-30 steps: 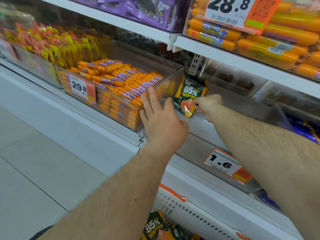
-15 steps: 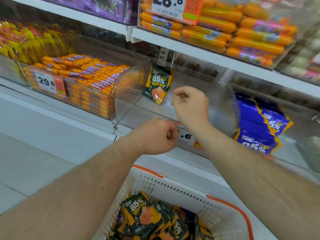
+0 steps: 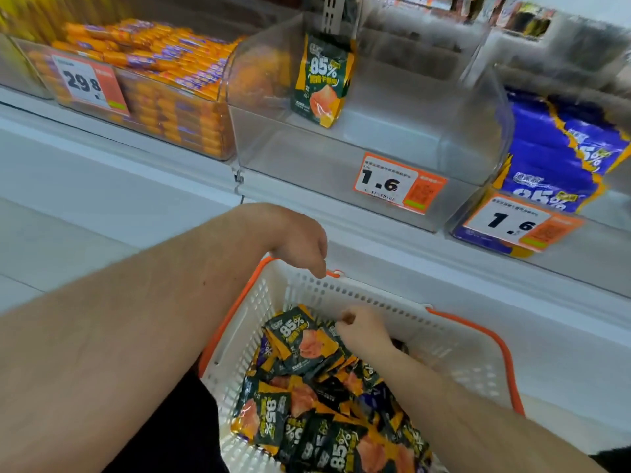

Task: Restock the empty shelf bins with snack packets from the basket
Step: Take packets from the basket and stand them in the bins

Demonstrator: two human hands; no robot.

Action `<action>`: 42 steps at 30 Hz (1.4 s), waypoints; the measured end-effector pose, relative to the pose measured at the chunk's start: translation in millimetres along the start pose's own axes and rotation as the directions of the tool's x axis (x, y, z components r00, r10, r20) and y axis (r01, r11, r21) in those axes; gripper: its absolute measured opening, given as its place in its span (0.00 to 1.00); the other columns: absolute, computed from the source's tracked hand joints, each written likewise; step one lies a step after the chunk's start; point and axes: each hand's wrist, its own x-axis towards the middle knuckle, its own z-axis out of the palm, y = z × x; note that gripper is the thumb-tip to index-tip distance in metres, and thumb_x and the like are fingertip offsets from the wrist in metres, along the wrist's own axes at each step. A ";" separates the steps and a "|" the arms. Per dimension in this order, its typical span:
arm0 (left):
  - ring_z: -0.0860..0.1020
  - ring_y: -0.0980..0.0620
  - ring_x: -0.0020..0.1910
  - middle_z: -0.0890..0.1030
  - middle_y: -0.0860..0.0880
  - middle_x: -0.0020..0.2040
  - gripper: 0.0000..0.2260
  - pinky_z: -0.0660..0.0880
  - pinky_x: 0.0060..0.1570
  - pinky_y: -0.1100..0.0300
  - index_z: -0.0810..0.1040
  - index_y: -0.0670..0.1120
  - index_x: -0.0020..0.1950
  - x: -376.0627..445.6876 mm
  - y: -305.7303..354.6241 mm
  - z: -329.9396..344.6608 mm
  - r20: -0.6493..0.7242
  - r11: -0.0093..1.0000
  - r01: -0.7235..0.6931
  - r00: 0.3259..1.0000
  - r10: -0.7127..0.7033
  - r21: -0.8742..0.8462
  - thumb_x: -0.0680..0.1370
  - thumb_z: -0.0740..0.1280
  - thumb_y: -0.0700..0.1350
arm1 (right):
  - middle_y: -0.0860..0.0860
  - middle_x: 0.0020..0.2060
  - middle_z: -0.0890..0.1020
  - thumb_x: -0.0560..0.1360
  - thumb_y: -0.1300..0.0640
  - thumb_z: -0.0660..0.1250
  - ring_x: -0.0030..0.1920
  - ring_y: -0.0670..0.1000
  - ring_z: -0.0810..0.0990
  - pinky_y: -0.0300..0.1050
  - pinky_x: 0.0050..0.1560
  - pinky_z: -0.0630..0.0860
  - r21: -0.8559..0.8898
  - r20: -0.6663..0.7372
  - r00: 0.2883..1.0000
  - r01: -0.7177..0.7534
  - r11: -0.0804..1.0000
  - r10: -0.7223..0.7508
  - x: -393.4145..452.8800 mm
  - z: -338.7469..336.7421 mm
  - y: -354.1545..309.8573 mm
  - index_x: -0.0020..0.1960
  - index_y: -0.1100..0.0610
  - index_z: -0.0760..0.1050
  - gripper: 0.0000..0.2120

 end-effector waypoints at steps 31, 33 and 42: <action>0.75 0.48 0.63 0.76 0.50 0.66 0.20 0.71 0.66 0.49 0.75 0.46 0.68 8.5 7.8 -16.0 -0.010 0.999 -0.031 0.999 0.031 -0.023 0.80 0.63 0.56 | 0.46 0.47 0.83 0.77 0.53 0.68 0.49 0.50 0.81 0.47 0.52 0.79 -0.104 0.181 0.983 0.004 0.995 0.015 24.6 27.5 -12.7 0.56 0.49 0.75 0.08; 0.75 0.47 0.63 0.76 0.49 0.65 0.21 0.71 0.65 0.49 0.75 0.45 0.68 3.8 3.3 -18.3 -0.033 0.999 -0.028 0.999 0.027 -0.035 0.80 0.63 0.55 | 0.43 0.41 0.82 0.76 0.55 0.68 0.44 0.47 0.82 0.45 0.48 0.79 -0.007 0.195 0.979 0.059 0.998 -0.057 17.9 4.3 -17.4 0.47 0.47 0.76 0.03; 0.77 0.50 0.59 0.78 0.54 0.61 0.24 0.74 0.61 0.53 0.74 0.51 0.66 -10.2 -21.0 -25.5 -0.142 0.989 -0.043 0.990 0.023 -0.142 0.73 0.72 0.57 | 0.51 0.45 0.86 0.73 0.68 0.72 0.45 0.47 0.84 0.46 0.49 0.81 0.450 0.073 0.964 0.199 0.871 -0.258 -21.4 -94.8 -71.3 0.51 0.58 0.79 0.09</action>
